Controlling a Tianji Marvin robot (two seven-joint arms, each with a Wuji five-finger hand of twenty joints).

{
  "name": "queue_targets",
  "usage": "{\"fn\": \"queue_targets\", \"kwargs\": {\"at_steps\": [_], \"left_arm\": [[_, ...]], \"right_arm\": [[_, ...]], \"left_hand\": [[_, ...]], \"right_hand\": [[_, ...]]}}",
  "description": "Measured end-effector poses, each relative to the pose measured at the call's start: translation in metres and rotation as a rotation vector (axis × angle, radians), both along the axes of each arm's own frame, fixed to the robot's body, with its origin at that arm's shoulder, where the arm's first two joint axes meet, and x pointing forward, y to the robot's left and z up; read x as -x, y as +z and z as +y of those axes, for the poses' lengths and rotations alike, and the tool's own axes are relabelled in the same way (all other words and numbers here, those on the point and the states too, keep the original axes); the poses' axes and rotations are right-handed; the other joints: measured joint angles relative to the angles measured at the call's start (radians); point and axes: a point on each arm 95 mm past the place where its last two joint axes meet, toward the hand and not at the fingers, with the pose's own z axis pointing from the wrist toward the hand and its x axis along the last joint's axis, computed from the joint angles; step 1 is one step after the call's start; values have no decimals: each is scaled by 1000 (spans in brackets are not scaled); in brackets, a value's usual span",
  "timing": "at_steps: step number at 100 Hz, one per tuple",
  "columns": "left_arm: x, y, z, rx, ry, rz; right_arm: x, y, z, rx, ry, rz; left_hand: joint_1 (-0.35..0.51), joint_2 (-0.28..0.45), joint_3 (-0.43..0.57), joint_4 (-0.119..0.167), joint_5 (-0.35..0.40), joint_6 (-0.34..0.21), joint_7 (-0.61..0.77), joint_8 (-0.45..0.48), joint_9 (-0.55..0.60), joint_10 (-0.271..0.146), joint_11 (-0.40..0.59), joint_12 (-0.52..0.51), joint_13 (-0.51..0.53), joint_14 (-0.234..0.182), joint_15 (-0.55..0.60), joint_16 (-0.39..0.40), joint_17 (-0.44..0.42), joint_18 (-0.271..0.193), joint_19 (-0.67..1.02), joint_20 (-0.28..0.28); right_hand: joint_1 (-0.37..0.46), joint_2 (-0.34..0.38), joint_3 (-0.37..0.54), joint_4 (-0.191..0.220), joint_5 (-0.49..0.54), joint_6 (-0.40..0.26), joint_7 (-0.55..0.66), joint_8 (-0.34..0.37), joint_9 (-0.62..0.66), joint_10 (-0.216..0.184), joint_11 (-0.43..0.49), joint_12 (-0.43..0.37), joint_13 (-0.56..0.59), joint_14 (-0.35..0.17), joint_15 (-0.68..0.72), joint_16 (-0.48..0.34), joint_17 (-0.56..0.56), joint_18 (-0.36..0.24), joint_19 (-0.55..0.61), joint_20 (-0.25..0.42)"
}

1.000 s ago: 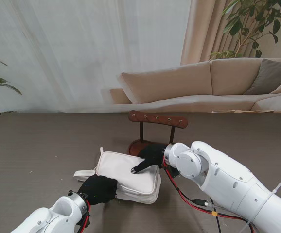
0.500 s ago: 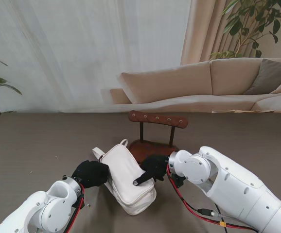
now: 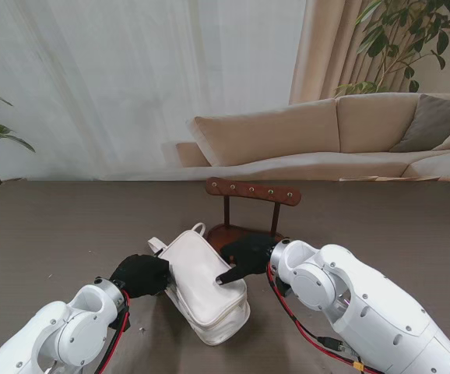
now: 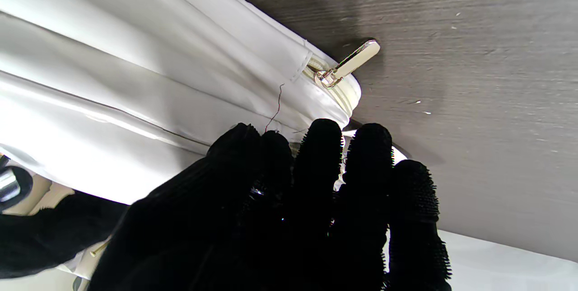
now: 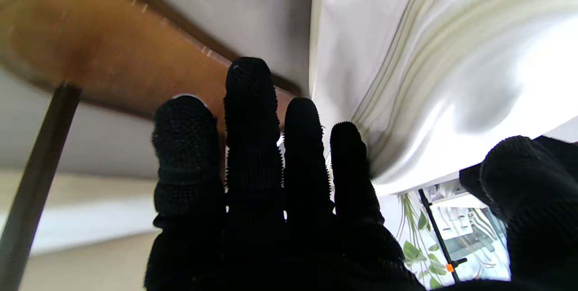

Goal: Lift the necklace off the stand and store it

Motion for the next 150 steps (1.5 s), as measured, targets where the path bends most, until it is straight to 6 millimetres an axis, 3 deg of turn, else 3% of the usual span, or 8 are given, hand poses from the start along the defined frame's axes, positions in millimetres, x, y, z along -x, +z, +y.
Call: {"fn": "queue_targets", "kwargs": {"at_steps": [20,30,42,52,62,82,123,150], "left_arm": [[0,1,1,-3,-12,-4],[0,3,2,-6,-15,-7],[2,8,5,-11,-13,-16],[3,12,8,-8,-8,-24],[3,15,11,-3,-3,-31],[3,18,14,25,7,-35],[7,27,38,21,59,-45],[20,31,58,19,111,-37]], "right_arm": [[2,16,5,-41,-6,-138],[3,20,10,-114,32,-258],[6,18,19,-188,74,-282],[10,12,29,-237,143,-273],[13,1,39,-251,230,-234],[5,-8,49,-208,268,-162],[-7,-9,44,-115,267,-147],[-12,-7,40,-82,272,-139]], "left_hand": [[0,1,0,0,-3,0,0,1,-8,0,0,7,-4,0,0,-9,-2,0,0,-9],[0,1,0,0,-4,0,0,1,-8,0,0,10,-4,0,0,-9,-2,0,0,-9],[1,3,-1,0,-10,0,0,3,-9,-1,0,34,-3,0,0,-9,-2,0,0,-9],[1,5,-3,0,-12,-3,0,4,-14,-6,4,52,-3,1,0,-9,-2,0,0,-9],[1,5,-3,0,-13,-3,0,4,-14,-7,7,64,-2,1,0,-9,-3,0,0,-9],[1,5,-3,0,-13,-4,0,4,-14,-7,17,89,-1,2,0,-9,-7,0,0,-9],[1,5,-3,0,-13,-4,0,4,-14,-8,22,112,0,3,0,-9,-7,0,0,-9],[1,8,-6,0,-27,-23,-18,10,-15,-9,23,113,0,4,0,-8,-9,0,0,-9]], "right_hand": [[0,-1,3,0,-5,-75,-4,-7,-138,9,-32,-41,-147,24,-126,-67,0,11,-63,0],[1,-35,1,0,24,-126,-14,-11,-190,10,-22,-55,-204,24,-164,-98,0,11,-100,-29],[2,-50,4,0,24,-154,-15,-5,-213,8,-17,-79,-253,21,-207,-150,0,11,-156,-76],[4,-95,25,0,23,-184,-15,3,-213,-18,-17,-106,-277,-1,-263,-196,0,11,-207,-116],[4,-96,23,0,1,-222,-34,3,-213,-50,-45,-145,-312,-23,-310,-244,0,3,-258,-169],[1,-96,24,0,-74,-247,-79,-14,-260,-78,-108,-206,-432,-46,-384,-309,-2,4,-322,-221],[1,-93,25,0,-91,-284,-84,-34,-278,-159,-184,-244,-451,-104,-430,-349,-2,-9,-358,-247],[1,-92,25,0,-93,-309,-102,-48,-278,-176,-206,-257,-452,-110,-433,-349,-2,-10,-358,-247]]}}
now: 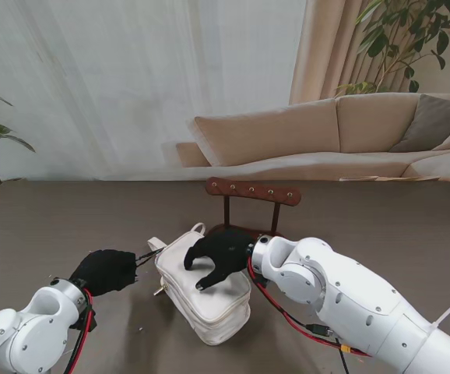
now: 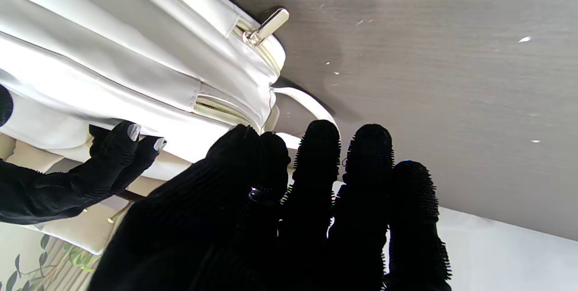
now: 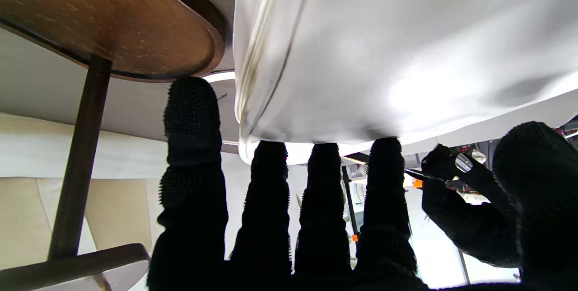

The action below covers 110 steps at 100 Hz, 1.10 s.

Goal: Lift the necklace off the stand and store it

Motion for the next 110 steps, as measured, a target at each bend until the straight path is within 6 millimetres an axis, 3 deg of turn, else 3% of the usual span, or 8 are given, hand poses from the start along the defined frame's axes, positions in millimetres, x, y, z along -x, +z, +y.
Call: {"fn": "queue_targets", "kwargs": {"at_steps": [28,64,110], "left_arm": [[25,5,8,-18,15,22],[49,4,19,-89,33,60],[73,-7,35,-149,79,135]], "right_arm": [[-4,-1,1,9,-2,20],[-10,-1,6,30,-13,40],[-15,1,3,61,-16,44]], "left_hand": [[11,8,-8,0,-42,-46,-47,10,-3,-2,0,0,0,0,0,0,-1,0,0,0],[24,11,-6,2,-111,-128,-125,15,-14,-7,0,1,0,1,0,0,-3,0,0,0],[23,11,-7,2,-116,-155,-128,15,-14,-8,0,1,0,1,0,0,-5,0,0,0]], "right_hand": [[0,0,0,0,0,-23,-6,0,0,-9,-4,-1,0,-25,-3,0,0,-1,0,0],[0,15,1,0,0,-99,-14,0,0,-14,-4,-1,0,-104,-13,0,0,-12,0,0],[0,15,1,0,-12,-141,-58,-2,0,-15,-14,-11,0,-135,-32,0,0,-14,0,0]]}}
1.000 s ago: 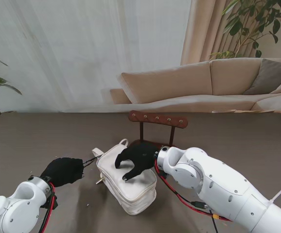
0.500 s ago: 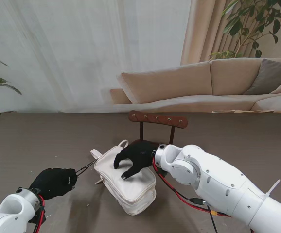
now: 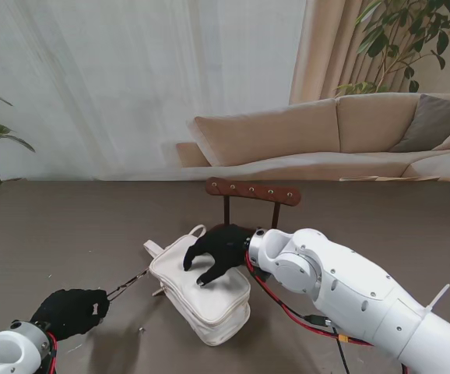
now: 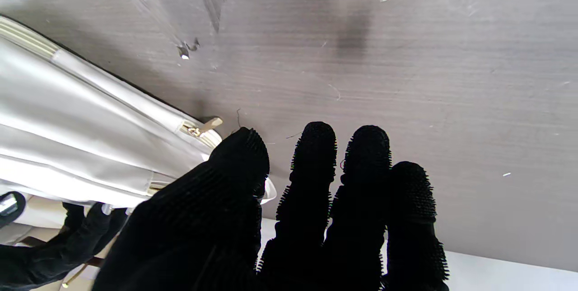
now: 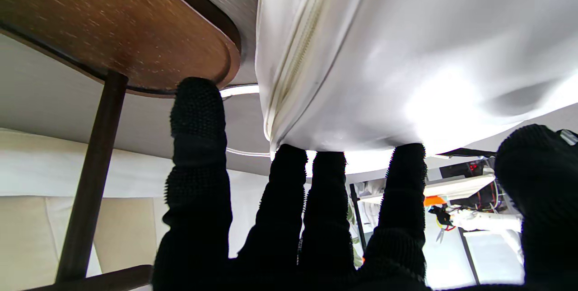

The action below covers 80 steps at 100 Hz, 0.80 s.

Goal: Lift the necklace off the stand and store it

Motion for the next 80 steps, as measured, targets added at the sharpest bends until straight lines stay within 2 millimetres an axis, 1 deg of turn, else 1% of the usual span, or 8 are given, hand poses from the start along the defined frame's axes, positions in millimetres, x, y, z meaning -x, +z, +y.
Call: {"fn": "queue_targets", "kwargs": {"at_steps": [22,35,41,57,59,61,65,80], "left_arm": [[19,18,-16,2,-78,9],[25,26,-20,-21,-94,19],[25,26,-19,-41,-92,33],[22,24,-14,-84,-65,47],[22,24,-13,-85,-62,48],[21,23,-13,-86,-58,49],[20,22,-12,-89,-49,50],[15,17,-7,-111,-4,73]], "right_arm": [[-2,0,0,12,-3,0],[-4,0,0,13,-7,2],[-4,-1,0,11,-8,1],[-5,-2,0,3,-12,0],[-5,-2,0,2,-13,0],[-5,-3,0,2,-13,0],[-5,-3,-1,1,-14,1],[-6,-3,-2,0,-16,2]], "left_hand": [[0,10,-12,0,-2,18,0,-7,-1,-1,0,0,0,0,0,0,-8,0,0,1],[30,24,-78,40,-2,20,-97,-120,-14,-2,-11,-24,-6,0,-11,-1,-20,0,-16,1],[15,24,-76,40,-2,20,-196,-182,-52,-2,-37,-132,-37,7,-35,-13,-36,-1,-54,1],[-133,-2,41,41,-2,20,-424,-261,-146,19,-94,-281,-167,24,-101,-75,-98,-2,-151,-38],[-149,-2,56,61,-2,24,-447,-270,-157,22,-97,-284,-174,25,-105,-82,-107,-3,-163,-44],[-164,-3,75,64,-1,27,-469,-278,-165,23,-106,-299,-185,25,-112,-88,-111,-4,-173,-48],[-208,-2,107,110,-1,36,-524,-309,-197,32,-131,-315,-226,32,-125,-103,-133,-4,-198,-58],[-293,0,116,113,-38,44,-685,-413,-329,58,-207,-392,-379,50,-181,-167,-200,-11,-317,-84]], "right_hand": [[0,0,0,0,-10,-23,-1,0,0,-2,0,0,0,-9,0,0,0,-1,0,0],[0,0,0,0,-11,-42,-1,0,0,-4,0,0,2,-18,0,1,0,-2,0,0],[0,0,0,0,-11,-44,-1,0,0,-4,0,0,5,-20,0,1,0,-2,0,0],[0,0,0,0,-11,-48,-1,0,0,-4,0,1,8,-24,0,1,0,-2,0,0],[0,0,0,0,-12,-49,-1,0,0,-4,0,1,9,-24,0,1,0,-2,0,0],[0,0,0,0,-13,-50,-1,0,0,-4,0,1,9,-24,0,1,0,-2,0,0],[0,0,0,0,-20,-51,0,0,0,-4,0,1,9,-25,0,1,0,-2,0,0],[0,0,0,0,-22,-51,0,0,0,-4,0,1,9,-26,0,1,0,-2,0,0]]}}
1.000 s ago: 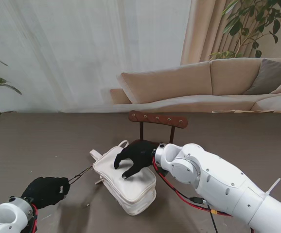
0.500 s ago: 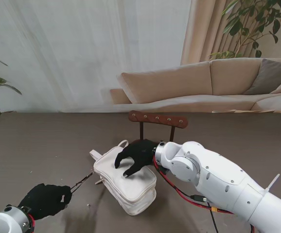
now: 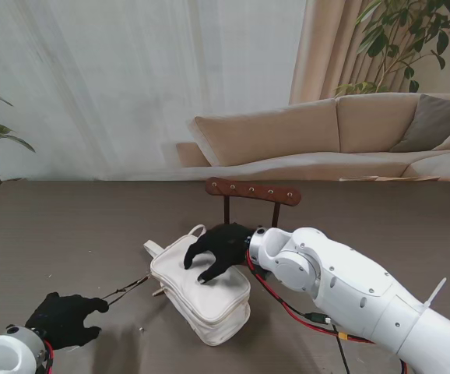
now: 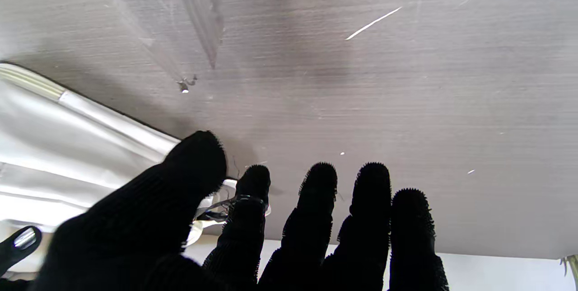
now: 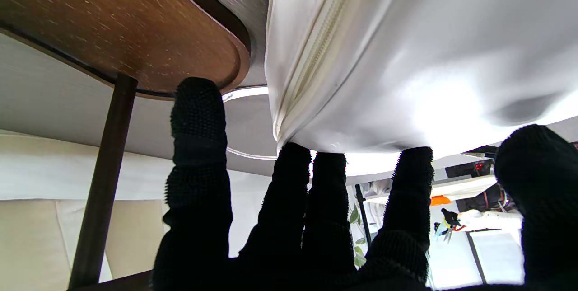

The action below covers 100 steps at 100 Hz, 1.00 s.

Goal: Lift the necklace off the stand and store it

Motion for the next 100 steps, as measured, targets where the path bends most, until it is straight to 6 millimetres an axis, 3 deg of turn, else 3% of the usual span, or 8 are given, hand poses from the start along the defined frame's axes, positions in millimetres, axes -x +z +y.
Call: {"fn": "queue_targets", "kwargs": {"at_steps": [13,25,43,53,69,89,94,100], "left_arm": [[-2,-1,2,-21,12,23],[-2,-2,3,-25,24,35],[0,-1,5,-43,19,29],[1,1,7,-44,1,26],[0,4,8,57,-40,31],[-2,9,8,77,-47,-8],[-2,10,8,76,-45,-18],[-2,11,8,77,-34,-8]], "right_arm": [[0,-1,-1,-1,-1,2],[-1,-1,-2,-1,0,3],[-1,-1,-3,-3,-1,4],[-2,-2,-3,-7,-2,4],[-2,-3,-4,-11,-3,4],[-2,-3,-4,-13,-3,6],[-2,-3,-4,-15,-4,7],[-2,-3,-4,-16,-4,6]], "left_hand": [[-99,2,0,0,-90,28,-95,-80,-132,19,-66,-74,-148,13,-43,-60,-51,-13,-139,-33],[-170,-14,-46,0,-156,41,-146,-146,-231,34,-118,-145,-228,38,-83,-266,-64,-14,-288,-36],[-232,-25,-83,-1,-195,41,-170,-191,-272,44,-122,-186,-274,64,-103,-424,-38,-2,-473,-37],[-244,-25,-107,-1,-192,-24,-172,-203,-271,31,-122,-195,-273,64,-103,-437,-11,7,-551,-31],[-241,-67,-85,-1,-1,-111,-89,-122,-203,18,-98,-181,-256,64,-82,-347,30,11,-586,31],[-240,-67,-79,-1,80,-141,-34,-35,-149,18,-84,-156,-219,66,-56,-272,63,23,-586,41],[-228,-18,-130,0,80,-141,-34,-46,-149,18,-84,-157,-219,73,-56,-263,64,26,-586,41],[-183,90,-223,7,80,-142,-60,-90,-149,18,-87,-163,-219,76,-58,-272,64,28,-586,41]], "right_hand": [[0,0,0,0,-9,0,0,0,0,0,0,0,0,0,0,0,0,0,0,0],[0,0,0,0,-10,0,-4,0,0,0,0,0,0,0,0,0,0,0,0,0],[0,0,0,0,-10,0,-11,0,0,0,0,0,0,0,0,0,0,0,0,0],[0,0,0,0,-10,0,-11,0,0,0,0,0,0,0,0,0,0,0,0,0],[0,0,0,0,-10,0,-11,0,0,0,0,0,0,0,0,0,0,0,0,0],[0,0,0,0,-10,0,-11,0,0,0,0,0,0,-1,0,0,0,0,0,0],[0,0,0,0,-10,0,-11,0,0,0,0,0,0,-1,0,0,0,0,0,0],[0,0,0,0,-10,0,-11,0,0,0,0,0,0,-1,0,0,0,0,0,0]]}}
